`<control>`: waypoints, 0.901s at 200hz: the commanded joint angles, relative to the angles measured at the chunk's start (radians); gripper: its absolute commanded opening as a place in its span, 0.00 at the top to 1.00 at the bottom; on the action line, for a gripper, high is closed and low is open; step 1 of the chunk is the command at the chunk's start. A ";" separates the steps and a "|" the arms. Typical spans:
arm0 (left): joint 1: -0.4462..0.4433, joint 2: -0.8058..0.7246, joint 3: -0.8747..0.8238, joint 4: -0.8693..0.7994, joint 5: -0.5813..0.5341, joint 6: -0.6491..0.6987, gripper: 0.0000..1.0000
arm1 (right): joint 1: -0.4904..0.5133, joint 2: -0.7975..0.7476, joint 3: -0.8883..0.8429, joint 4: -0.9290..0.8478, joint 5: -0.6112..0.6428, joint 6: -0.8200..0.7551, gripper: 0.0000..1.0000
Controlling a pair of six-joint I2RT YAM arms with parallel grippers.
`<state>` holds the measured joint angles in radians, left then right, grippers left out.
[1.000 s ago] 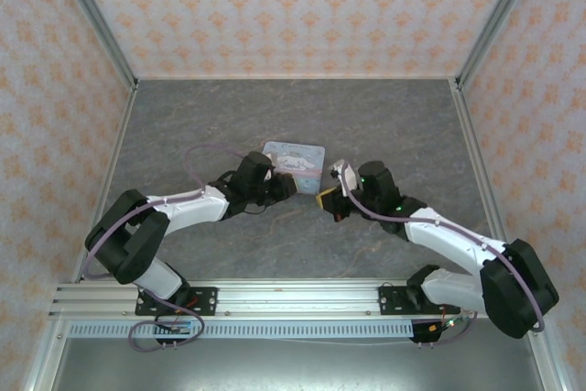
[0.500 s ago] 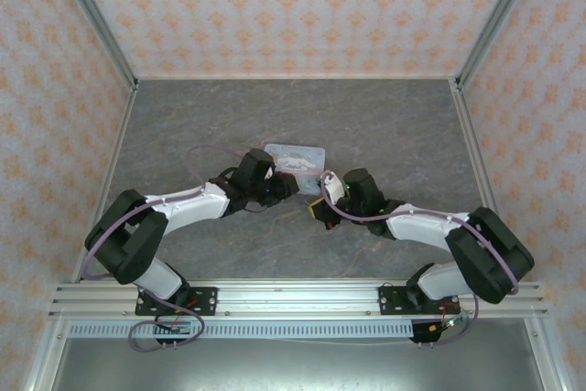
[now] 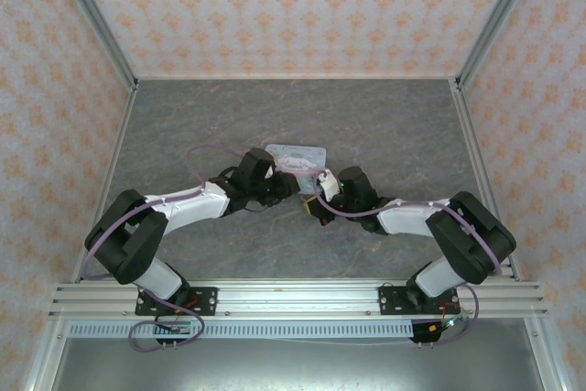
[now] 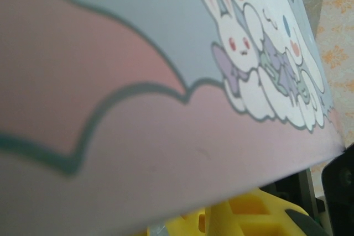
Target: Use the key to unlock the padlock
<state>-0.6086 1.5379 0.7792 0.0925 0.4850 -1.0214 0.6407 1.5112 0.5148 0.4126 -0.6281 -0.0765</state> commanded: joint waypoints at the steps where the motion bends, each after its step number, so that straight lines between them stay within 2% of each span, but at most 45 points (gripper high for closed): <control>1: 0.000 -0.010 0.038 0.000 0.027 -0.003 0.73 | 0.007 0.015 0.037 0.054 -0.001 -0.015 1.00; 180: -0.001 -0.018 0.029 -0.035 0.039 0.033 0.74 | 0.007 0.023 0.049 0.125 0.020 -0.026 1.00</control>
<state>-0.6079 1.5379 0.7849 0.0708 0.4904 -1.0172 0.6430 1.5402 0.5426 0.4507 -0.6209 -0.0788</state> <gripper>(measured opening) 0.267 0.045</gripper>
